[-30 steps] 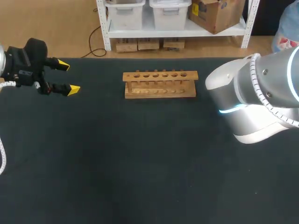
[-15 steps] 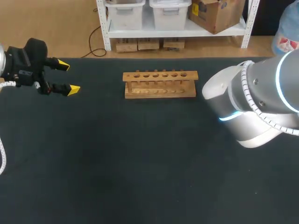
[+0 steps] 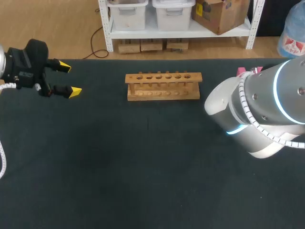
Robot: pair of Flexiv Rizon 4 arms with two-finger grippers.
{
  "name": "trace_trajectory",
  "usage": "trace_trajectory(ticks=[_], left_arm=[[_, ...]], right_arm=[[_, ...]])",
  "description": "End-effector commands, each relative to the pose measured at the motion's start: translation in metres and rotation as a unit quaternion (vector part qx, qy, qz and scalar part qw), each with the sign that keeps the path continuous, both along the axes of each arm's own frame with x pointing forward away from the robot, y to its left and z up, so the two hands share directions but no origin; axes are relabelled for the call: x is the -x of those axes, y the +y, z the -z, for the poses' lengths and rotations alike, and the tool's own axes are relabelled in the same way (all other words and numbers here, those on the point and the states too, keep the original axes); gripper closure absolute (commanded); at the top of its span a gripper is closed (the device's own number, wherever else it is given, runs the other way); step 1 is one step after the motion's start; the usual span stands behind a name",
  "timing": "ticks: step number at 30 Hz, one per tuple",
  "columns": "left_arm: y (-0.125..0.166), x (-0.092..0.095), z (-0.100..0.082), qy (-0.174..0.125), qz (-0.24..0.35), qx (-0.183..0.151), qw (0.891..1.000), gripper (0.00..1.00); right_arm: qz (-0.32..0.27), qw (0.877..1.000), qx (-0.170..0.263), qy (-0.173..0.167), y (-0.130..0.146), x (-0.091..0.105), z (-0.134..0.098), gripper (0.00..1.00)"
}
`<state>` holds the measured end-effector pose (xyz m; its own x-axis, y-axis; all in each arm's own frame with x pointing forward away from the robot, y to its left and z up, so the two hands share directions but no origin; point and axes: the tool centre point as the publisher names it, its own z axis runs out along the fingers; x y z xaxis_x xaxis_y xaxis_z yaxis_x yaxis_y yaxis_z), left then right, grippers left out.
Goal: Grasp the test tube, adjust it, and insert it.
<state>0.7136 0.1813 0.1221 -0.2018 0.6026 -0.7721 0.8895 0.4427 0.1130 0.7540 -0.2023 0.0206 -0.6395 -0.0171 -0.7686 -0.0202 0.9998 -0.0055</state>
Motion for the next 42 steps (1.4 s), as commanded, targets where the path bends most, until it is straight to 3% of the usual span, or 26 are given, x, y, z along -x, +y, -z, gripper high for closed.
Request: trace_trajectory(ticks=[1,14,28,42], left_arm=[[0.001,0.001,0.002,-0.004,0.0,0.003,1.0,0.0],[0.001,0.001,0.002,-0.004,0.0,0.003,1.0,0.0],[0.001,0.001,0.002,-0.004,0.0,0.003,1.0,0.0],[0.001,0.001,0.002,-0.004,0.0,0.003,1.0,0.0]], right_arm=[[0.004,1.0,0.0,0.003,0.001,0.002,-0.005,1.0],[0.009,1.0,-0.006,-0.013,0.002,0.009,-0.02,1.0],[0.017,0.999,-0.006,-0.035,-0.001,0.03,-0.054,1.0],[0.018,0.999,-0.011,-0.045,0.011,0.047,-0.07,1.0]])
